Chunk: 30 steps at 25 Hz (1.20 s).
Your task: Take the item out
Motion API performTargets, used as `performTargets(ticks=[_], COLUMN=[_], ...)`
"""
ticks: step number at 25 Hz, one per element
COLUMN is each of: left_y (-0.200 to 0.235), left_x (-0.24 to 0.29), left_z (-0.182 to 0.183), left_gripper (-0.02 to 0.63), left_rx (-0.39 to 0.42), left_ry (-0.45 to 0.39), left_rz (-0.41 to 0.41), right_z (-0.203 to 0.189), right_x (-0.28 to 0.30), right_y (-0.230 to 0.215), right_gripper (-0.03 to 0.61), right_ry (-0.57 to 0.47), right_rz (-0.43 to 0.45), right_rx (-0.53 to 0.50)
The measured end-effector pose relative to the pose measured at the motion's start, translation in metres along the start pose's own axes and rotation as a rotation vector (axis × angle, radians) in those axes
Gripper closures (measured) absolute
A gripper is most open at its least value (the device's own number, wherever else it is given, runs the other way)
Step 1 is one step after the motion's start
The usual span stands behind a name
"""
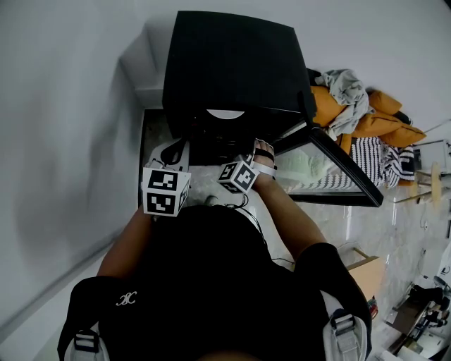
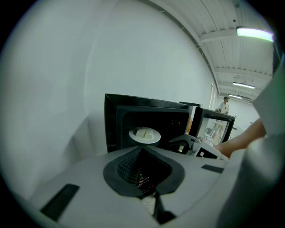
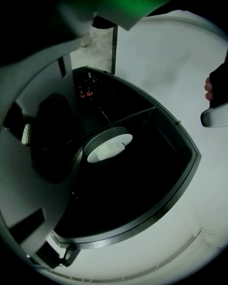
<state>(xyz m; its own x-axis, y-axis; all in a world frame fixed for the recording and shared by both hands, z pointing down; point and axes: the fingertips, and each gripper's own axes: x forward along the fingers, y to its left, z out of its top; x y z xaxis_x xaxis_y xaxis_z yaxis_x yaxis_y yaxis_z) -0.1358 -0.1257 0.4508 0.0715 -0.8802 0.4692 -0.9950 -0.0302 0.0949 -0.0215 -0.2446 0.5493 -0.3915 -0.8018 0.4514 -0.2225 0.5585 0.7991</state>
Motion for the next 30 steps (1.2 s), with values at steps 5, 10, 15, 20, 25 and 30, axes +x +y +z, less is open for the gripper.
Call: performTargets(ticks=[5,10,15,20,25,30], left_y=[-0.001,-0.001,-0.002,-0.003,-0.004,-0.005], left_x=[0.001,0.005,0.008,0.01,0.014,0.016], left_z=[0.001,-0.001,-0.002,-0.001,-0.001,-0.003], left_gripper=[0.612,0.612,0.612,0.612,0.612,0.612], left_rx=[0.002,-0.002,0.002,0.003,0.006,-0.002], left_ry=[0.0,0.004,0.008,0.015,0.016,0.024], left_rz=[-0.005,-0.006,-0.012,-0.015,-0.02,-0.024], right_z=[0.001,-0.002,-0.006,-0.008,-0.008,-0.008], right_x=[-0.009,-0.016,-0.023,-0.028,-0.026,-0.029], right_y=[0.0,0.003,0.005,0.005,0.006,0.007], right_gripper=[0.506,0.505,0.502,0.494,0.492,0.492], right_ry=[-0.002,0.006,0.012,0.002,-0.014,-0.028], right_rz=[-0.008,-0.001,0.004,0.0,0.023,0.033], right_rx=[0.017,0.047,0.074,0.091,0.11,0.139])
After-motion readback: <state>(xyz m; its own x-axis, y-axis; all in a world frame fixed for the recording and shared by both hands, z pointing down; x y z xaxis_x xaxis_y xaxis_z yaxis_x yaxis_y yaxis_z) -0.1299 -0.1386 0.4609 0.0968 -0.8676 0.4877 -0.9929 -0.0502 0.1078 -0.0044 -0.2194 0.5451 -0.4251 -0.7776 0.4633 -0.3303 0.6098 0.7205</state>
